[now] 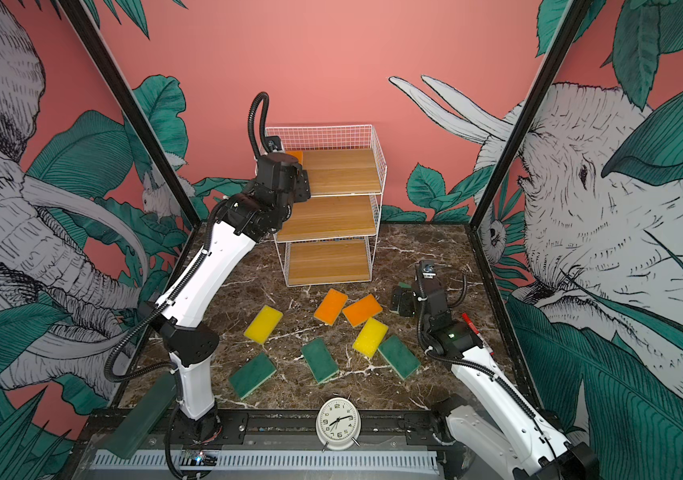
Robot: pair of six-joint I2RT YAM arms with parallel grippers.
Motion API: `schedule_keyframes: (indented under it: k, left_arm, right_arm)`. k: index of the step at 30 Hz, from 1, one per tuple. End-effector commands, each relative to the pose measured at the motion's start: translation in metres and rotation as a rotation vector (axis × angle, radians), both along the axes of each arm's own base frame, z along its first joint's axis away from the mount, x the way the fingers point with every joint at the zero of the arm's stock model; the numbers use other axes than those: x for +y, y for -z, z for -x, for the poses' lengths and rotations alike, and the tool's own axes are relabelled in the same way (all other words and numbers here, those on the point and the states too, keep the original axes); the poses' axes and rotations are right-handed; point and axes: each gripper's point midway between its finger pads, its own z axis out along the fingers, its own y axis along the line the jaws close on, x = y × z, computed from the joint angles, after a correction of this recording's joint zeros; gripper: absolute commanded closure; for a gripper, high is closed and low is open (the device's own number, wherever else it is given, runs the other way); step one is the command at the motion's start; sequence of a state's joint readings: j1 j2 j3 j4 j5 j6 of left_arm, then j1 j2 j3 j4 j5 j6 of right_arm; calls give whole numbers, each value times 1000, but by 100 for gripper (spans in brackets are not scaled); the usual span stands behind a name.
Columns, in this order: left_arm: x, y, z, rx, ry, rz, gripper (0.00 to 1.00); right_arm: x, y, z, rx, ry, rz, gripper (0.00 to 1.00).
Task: Place and organize the cleaning sponges onto the shelf
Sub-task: 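Raise the left gripper away from the sponge on the top shelf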
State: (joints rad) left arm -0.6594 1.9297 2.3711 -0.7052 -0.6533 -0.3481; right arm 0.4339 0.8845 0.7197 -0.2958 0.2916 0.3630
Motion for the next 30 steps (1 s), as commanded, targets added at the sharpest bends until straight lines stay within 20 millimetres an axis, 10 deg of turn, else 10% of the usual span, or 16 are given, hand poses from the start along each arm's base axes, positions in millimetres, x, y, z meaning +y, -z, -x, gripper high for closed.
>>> schedule_keyframes:
  k: [1, 14, 30]
  left_arm:
    - [14, -7, 9, 8, -26, 18, 25]
    - [4, -15, 19, -6, 63, 68, 24]
    - [0, -55, 78, -93, 166, 21, 19]
  right_arm:
    - [0, -6, 0, -33, 8, -15, 1]
    - [-1, -8, 1, -38, 6, -22, 1]
    - [1, -19, 6, -37, -11, -36, 1]
